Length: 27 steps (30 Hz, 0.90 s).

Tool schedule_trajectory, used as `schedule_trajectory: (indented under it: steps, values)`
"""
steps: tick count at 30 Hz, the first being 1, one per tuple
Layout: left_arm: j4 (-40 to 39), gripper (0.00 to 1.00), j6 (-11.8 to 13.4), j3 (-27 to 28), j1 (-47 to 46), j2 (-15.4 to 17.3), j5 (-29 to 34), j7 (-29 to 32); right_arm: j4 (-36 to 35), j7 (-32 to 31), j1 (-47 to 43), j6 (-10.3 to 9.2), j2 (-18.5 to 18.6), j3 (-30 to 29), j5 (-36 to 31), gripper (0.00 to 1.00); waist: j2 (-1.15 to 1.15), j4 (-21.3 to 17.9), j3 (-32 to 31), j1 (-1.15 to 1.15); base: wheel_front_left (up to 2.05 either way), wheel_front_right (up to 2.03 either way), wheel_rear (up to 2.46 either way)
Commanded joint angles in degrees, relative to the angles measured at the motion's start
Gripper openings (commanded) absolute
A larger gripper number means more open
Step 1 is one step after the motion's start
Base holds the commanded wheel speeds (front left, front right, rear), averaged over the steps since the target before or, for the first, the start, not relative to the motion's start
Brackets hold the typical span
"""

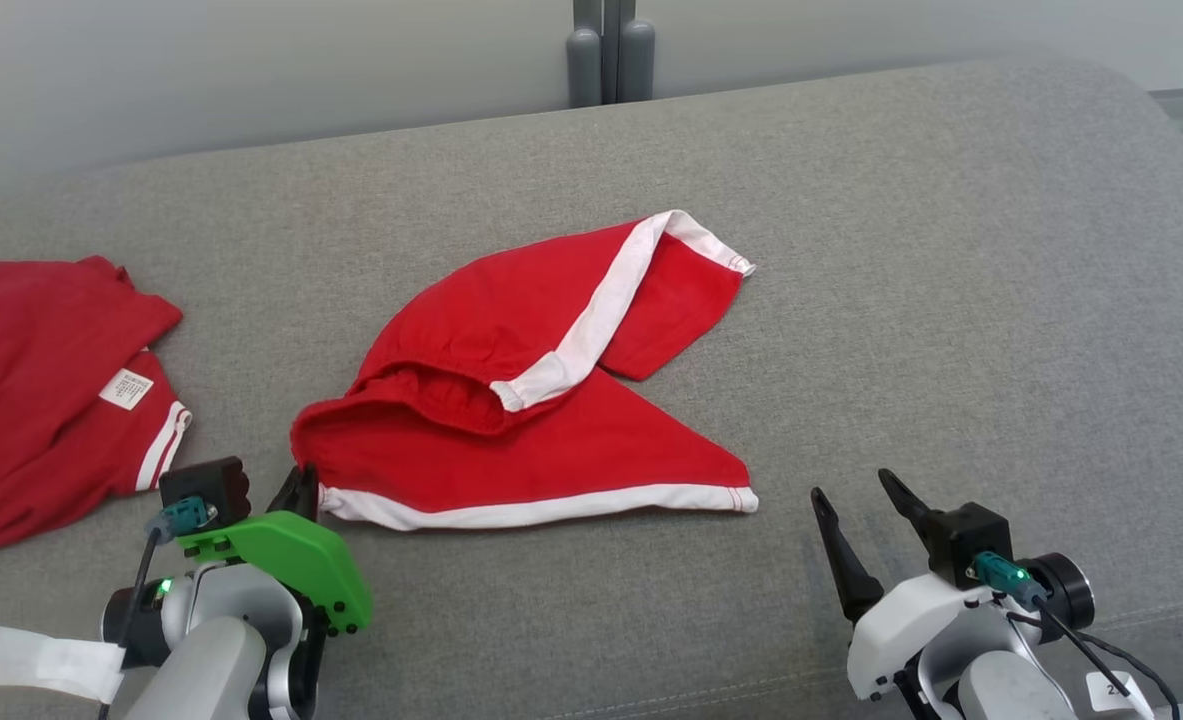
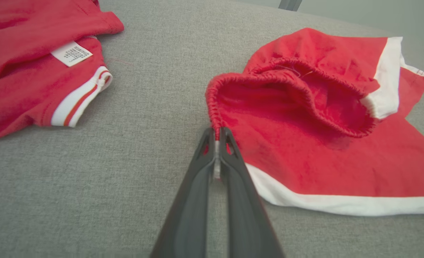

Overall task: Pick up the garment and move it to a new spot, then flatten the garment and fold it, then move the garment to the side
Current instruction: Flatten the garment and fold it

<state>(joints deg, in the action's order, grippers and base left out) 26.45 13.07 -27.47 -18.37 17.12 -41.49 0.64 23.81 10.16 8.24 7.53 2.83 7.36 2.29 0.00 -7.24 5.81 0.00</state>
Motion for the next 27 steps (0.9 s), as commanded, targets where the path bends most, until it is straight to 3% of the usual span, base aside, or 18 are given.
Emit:
schedule_trajectory:
  steps: [1,2,3,12,19,23,27]
  values:
    - [0.05,0.24,0.16,0.24,0.94,0.07,-0.43,-0.27,-0.20,-0.16,-0.76,-0.08,0.10,-0.12,-0.34,1.00,0.00,0.32,-0.24,0.00,0.00,0.00,0.00]
    - [0.12,0.79,0.44,0.41,1.24,-0.01,-0.41,-0.48,-0.26,-0.22,-0.80,-0.08,0.10,-0.06,-0.38,1.00,0.00,0.48,-0.35,0.00,0.00,0.00,0.00]
    - [0.19,1.00,0.64,0.46,1.47,-0.05,-0.42,-0.69,-0.30,-0.25,-0.87,-0.08,0.11,-0.10,-0.42,1.00,0.00,0.68,-0.46,0.00,0.00,0.00,0.00]
    - [-1.12,1.00,0.21,0.90,4.10,-0.09,-1.29,-2.91,-0.84,0.00,-1.37,-0.08,0.11,-1.05,-0.21,1.00,0.00,2.50,-1.89,0.00,0.00,0.00,0.00]
    - [-4.84,1.00,-3.61,2.30,7.20,-0.65,-0.03,-13.73,-1.94,2.27,-2.37,-0.08,0.10,-4.40,8.44,1.00,0.00,4.29,-3.75,0.00,0.00,0.00,0.00]
    - [-7.74,1.00,-5.65,4.10,9.18,-2.18,2.18,-15.80,-2.32,3.30,-2.82,-0.06,0.11,-6.19,12.42,1.00,0.00,5.62,-5.10,0.00,0.00,0.00,0.00]
    - [-14.85,1.00,-9.05,9.55,12.95,-5.34,8.19,-15.81,-3.37,3.92,-3.11,-0.07,0.13,-5.67,12.05,1.00,0.00,6.73,-6.05,0.00,0.00,0.00,0.00]
